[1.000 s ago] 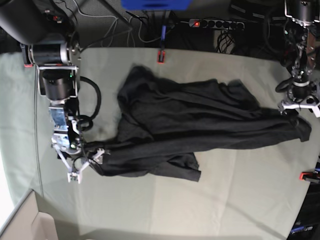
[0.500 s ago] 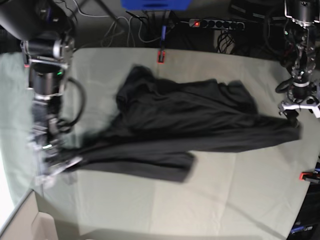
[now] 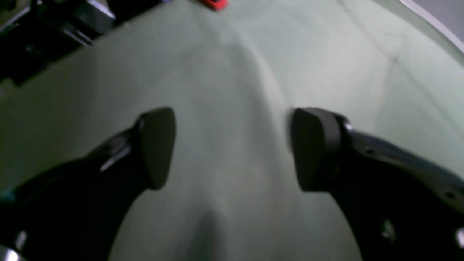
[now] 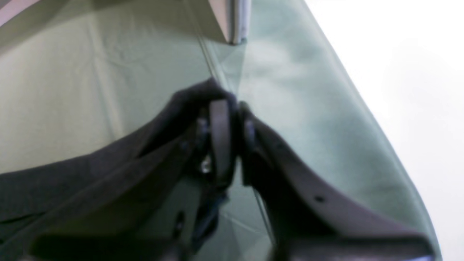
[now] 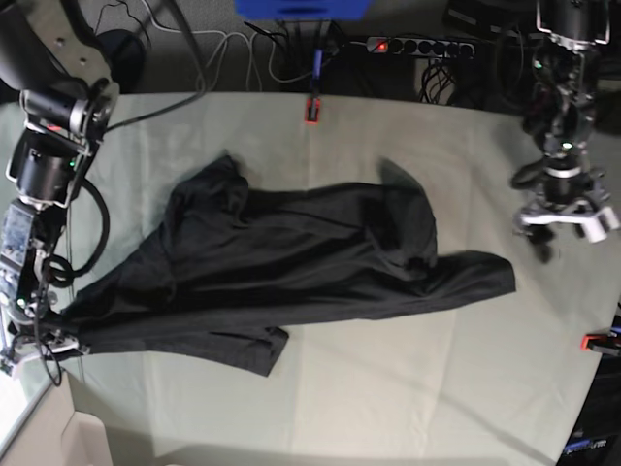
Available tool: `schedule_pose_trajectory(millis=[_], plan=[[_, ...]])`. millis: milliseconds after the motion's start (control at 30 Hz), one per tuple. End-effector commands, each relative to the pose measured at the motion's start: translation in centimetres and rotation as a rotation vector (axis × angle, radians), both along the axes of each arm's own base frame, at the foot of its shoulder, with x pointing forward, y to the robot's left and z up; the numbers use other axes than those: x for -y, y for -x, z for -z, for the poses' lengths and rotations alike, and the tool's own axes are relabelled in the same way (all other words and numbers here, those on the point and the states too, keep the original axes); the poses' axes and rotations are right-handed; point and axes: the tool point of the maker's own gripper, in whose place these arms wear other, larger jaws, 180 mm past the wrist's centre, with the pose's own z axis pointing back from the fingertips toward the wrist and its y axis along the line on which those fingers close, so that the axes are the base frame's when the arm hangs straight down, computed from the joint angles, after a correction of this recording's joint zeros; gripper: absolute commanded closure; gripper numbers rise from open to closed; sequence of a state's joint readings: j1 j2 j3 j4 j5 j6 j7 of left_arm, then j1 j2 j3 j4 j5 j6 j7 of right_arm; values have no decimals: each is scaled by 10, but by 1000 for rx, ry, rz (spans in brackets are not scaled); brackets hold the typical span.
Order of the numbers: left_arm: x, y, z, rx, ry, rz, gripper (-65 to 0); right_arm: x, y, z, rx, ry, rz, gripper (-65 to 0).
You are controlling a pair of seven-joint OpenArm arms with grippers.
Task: Layout the t-shirt on the table in an organized manner, then fold the t-shirt properly
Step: 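Stretch the shirt between both grippers, then release with the right gripper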
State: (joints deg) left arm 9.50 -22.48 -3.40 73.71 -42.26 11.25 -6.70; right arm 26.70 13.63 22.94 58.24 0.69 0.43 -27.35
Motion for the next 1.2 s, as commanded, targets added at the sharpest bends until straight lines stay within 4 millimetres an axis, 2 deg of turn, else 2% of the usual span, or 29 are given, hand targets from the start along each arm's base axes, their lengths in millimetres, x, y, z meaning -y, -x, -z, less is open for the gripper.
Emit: schedule_pose_trajectory(millis=[0,100,167,233,333,500,700,833,867,933,1067,1133,1167], plan=[[11,-11,-14,52,-17,42,-490,13,-10,-27,67,37,14,-166],[45,-11,-2,23,3,126,-490,14,-4,-22,54,43,14,-315],[69,-11,5,6,16,187,-488,24,3,-33,80,67,32,-405],[91,-12,11,-10,24,240,-488,36,16,-41,108,84,67,-454],[116,-11,16,-20,32,306,-488,34,26,-49,137,100,74,-461],[148,-13,19,-18,82,342,-489,28,41,-43,123,124,61,-461],[166,-4,44,-70,55,360,-486,20,55,-28,96,120,52,-461],[174,-5,47,-74,13,388,-481,20,63,-19,70,121,51,-461],[175,-5,46,-73,7,392,-462,20,64,-18,67,121,51,-461],[175,-5,45,-71,9,391,-374,20,65,-16,64,121,52,-461],[168,-4,46,-74,34,361,-14,21,66,-16,63,120,55,-461],[165,-6,40,-61,56,352,-3,21,67,-15,61,120,55,-461],[161,-5,37,-55,60,351,-37,21,67,-15,61,120,55,-461]])
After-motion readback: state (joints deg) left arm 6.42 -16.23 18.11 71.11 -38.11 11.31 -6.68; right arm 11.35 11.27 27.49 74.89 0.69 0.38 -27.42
